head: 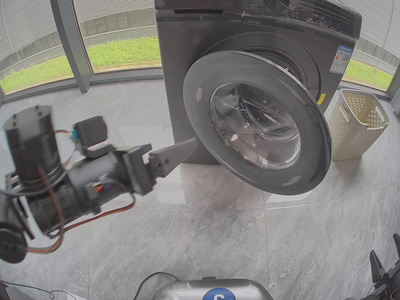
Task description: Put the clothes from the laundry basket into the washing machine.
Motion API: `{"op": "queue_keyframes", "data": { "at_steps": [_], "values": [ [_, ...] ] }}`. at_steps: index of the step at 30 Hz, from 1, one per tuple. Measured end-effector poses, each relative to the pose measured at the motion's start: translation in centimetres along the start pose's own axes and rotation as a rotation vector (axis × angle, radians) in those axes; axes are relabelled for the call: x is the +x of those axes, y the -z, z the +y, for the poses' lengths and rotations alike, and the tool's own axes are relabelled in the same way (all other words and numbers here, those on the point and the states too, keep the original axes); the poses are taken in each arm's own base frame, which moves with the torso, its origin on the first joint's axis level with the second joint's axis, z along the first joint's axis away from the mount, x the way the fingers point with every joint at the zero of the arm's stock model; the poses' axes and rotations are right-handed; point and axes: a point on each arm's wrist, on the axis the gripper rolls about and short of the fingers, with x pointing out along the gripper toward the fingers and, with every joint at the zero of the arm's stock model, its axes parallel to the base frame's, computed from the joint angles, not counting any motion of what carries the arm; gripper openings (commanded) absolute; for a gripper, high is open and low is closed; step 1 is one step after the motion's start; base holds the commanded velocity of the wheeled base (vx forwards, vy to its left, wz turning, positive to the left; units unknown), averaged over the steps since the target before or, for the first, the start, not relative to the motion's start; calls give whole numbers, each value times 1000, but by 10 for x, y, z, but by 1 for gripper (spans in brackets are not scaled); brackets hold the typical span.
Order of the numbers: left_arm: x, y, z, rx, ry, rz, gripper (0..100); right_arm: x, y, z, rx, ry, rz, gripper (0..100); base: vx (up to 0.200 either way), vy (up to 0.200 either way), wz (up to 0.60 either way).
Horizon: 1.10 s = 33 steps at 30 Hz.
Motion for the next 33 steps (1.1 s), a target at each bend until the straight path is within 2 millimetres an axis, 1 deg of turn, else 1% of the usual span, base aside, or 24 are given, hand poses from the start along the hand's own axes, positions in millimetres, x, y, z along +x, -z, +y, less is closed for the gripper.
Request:
{"op": "queue_keyframes", "data": {
  "at_steps": [4, 6, 11, 15, 17, 21, 24, 27, 29, 33],
  "values": [
    [-54, 7, 9, 84, -7, -3, 100, 0, 0, 0, 0, 0, 0, 100, 0, 0, 0],
    [-81, 13, 15, 129, -22, -9, 100, 0, 0, 0, 0, 0, 0, 100, 0, 0, 0],
    [-140, 33, 30, 229, -91, -53, 100, 0, 0, 0, -1, 0, 0, 100, 0, 0, 0],
    [-180, 52, 40, 299, -208, -98, 100, 0, 0, 0, -2, -1, 0, 100, 0, 0, 0],
    [-196, 64, 43, 330, -279, -107, 100, 0, 0, 0, -2, -2, 0, 100, 0, 0, 0],
    [-222, 93, 46, 368, -406, -99, 100, 0, 0, 0, -3, -2, 0, 100, 0, 0, 0],
    [-233, 115, 48, 384, -474, -107, 100, 0, 0, 0, -4, -2, 0, 100, 0, 0, 0],
    [-240, 134, 49, 392, -531, -120, 100, 0, 0, 0, -3, -3, 0, 100, 0, 0, 0],
    [-243, 141, 49, 390, -566, -146, 100, 0, 0, 0, -1, -1, 0, 100, 0, 0, 0],
    [-247, 147, 49, 355, -647, -203, 100, 0, -1, 0, 1, 4, -11, 100, 0, 0, 0]
  ]
}}
